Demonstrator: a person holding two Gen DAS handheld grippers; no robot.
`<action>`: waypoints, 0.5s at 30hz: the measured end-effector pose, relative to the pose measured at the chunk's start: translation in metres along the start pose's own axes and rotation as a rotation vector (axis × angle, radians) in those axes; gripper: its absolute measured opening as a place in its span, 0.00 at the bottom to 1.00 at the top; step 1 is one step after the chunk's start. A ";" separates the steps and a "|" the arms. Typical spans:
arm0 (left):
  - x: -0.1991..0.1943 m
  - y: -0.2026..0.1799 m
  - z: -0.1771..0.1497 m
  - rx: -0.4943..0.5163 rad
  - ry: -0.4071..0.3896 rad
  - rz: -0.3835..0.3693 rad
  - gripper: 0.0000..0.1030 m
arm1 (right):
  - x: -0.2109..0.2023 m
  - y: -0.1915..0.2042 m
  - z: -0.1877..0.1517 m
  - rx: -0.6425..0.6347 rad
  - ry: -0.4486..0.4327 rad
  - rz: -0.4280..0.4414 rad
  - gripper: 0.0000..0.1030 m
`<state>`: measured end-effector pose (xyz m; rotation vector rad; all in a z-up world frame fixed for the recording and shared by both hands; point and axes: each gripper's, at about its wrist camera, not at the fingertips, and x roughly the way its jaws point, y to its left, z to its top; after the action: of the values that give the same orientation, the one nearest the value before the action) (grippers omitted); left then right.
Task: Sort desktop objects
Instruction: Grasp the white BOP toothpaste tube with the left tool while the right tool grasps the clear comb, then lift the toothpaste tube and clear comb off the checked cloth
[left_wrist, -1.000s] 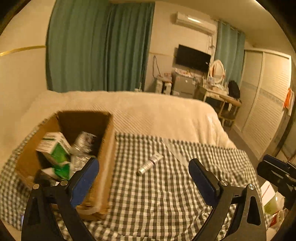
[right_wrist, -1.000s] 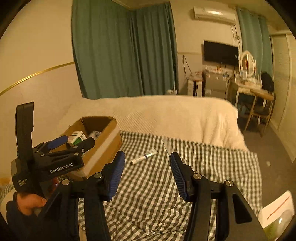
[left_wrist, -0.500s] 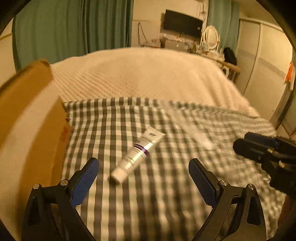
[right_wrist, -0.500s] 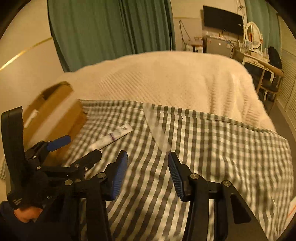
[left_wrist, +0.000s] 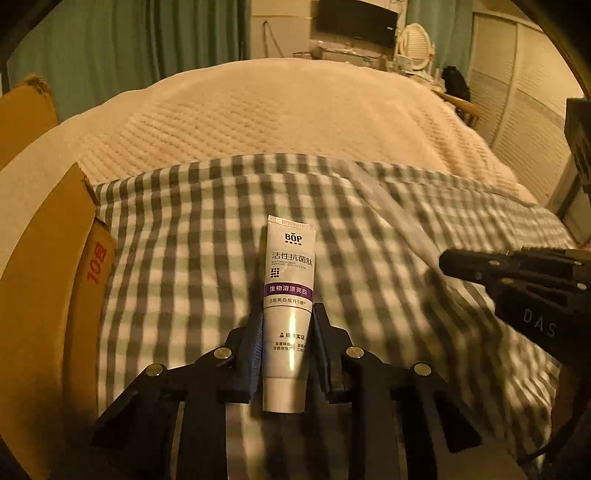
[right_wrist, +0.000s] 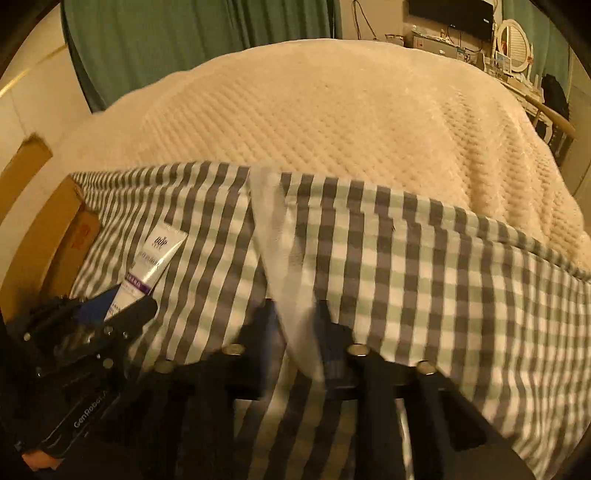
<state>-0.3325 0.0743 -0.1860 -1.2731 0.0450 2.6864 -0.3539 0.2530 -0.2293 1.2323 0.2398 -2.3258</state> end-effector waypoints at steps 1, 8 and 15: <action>-0.007 -0.001 -0.006 -0.019 0.004 -0.019 0.24 | -0.007 0.002 -0.004 -0.011 0.001 -0.005 0.00; -0.050 -0.006 -0.035 -0.065 0.023 -0.053 0.23 | -0.058 -0.001 -0.065 0.040 0.075 0.011 0.00; -0.078 0.011 -0.034 -0.184 -0.052 -0.053 0.24 | -0.113 -0.010 -0.081 0.086 -0.015 0.045 0.01</action>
<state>-0.2595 0.0491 -0.1478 -1.2324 -0.2446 2.7283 -0.2467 0.3309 -0.1846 1.2471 0.1061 -2.3272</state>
